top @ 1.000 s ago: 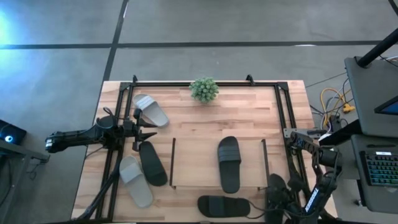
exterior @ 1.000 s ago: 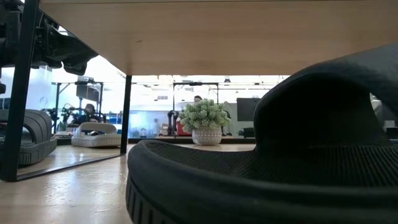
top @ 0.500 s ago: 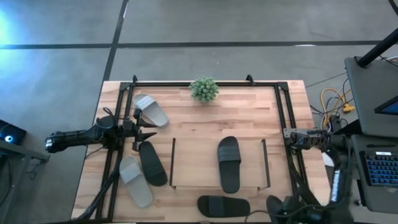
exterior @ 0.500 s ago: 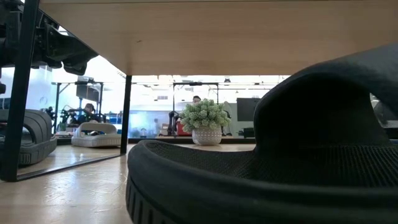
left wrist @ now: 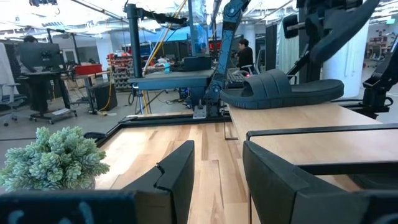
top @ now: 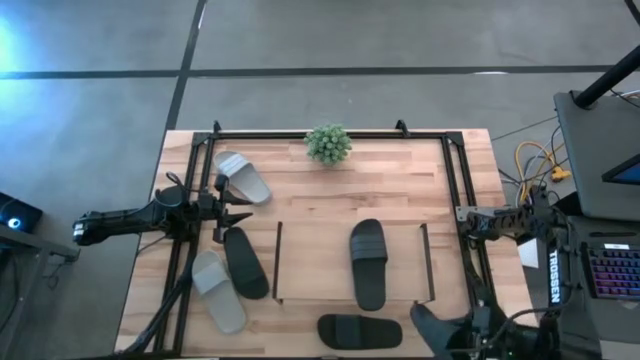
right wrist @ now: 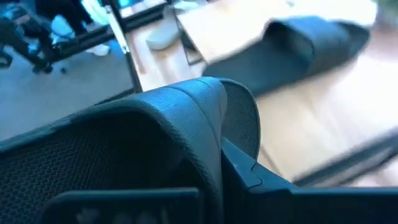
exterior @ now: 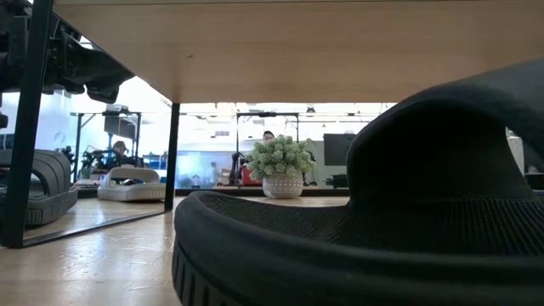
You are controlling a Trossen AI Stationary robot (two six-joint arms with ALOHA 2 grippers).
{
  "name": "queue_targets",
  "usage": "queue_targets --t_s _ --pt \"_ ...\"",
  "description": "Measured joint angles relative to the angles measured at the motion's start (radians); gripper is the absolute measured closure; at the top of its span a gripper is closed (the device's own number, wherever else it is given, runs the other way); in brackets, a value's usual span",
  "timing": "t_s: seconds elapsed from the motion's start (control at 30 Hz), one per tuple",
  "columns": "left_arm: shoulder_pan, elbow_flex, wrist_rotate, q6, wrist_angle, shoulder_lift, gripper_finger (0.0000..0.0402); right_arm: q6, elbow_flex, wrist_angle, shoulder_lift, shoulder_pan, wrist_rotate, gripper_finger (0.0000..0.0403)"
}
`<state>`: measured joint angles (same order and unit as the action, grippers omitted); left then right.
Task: Pick and place slides into the shelf
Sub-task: Put the black slipper on the shelf
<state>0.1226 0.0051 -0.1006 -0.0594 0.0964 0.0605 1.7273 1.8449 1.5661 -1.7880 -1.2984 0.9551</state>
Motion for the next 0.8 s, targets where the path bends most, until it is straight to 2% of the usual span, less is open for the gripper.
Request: queue_targets --t_s 0.17,0.4,0.63,0.8 --pt "0.0 0.0 0.0 0.0 0.0 0.002 0.0278 -0.193 -0.074 0.003 0.011 0.139 0.007 0.0392" --pt "0.0 0.0 0.0 0.0 0.0 0.003 0.0278 -0.33 -0.187 0.005 0.012 0.322 -0.019 0.0391" --pt "0.0 0.0 0.0 0.0 0.0 0.002 0.0278 -0.423 -0.209 0.004 0.015 0.339 0.131 0.039" --pt "0.0 0.0 0.0 0.0 0.0 0.003 0.0278 -0.455 -0.187 0.004 0.03 0.342 0.138 0.039"
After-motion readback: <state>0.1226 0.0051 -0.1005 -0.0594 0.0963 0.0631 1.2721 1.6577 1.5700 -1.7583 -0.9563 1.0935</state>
